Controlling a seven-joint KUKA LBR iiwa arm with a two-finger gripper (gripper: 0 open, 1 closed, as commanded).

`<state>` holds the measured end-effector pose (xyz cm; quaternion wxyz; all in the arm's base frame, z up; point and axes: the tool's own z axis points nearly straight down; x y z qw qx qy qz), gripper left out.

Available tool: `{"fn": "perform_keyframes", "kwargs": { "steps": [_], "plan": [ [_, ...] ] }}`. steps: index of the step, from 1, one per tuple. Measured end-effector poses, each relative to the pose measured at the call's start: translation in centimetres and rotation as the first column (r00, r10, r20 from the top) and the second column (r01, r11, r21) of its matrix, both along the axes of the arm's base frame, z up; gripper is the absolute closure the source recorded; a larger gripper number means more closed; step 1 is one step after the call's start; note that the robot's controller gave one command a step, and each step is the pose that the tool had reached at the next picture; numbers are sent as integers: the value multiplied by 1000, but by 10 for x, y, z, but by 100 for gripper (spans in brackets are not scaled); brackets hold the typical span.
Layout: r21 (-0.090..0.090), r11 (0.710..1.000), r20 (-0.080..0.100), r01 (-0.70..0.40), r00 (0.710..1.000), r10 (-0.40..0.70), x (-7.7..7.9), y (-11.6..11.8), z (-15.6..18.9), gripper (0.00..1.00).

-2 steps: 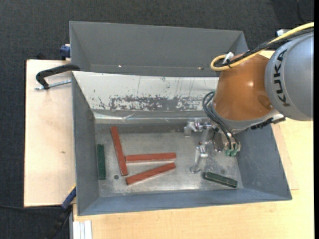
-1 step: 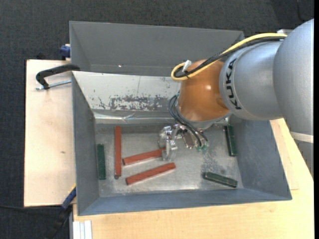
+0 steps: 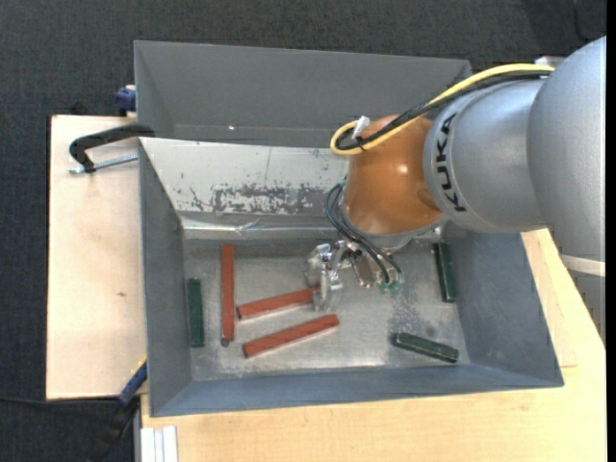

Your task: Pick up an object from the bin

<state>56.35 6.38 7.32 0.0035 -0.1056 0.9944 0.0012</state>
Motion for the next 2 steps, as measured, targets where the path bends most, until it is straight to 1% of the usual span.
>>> {"fn": "perform_keyframes", "kwargs": {
  "steps": [1,2],
  "plan": [
    [-2,1000,-9,23,1000,-23,-6,6,40,100],
    [-1,994,-5,108,994,-108,13,18,0,0]
  ]
}}
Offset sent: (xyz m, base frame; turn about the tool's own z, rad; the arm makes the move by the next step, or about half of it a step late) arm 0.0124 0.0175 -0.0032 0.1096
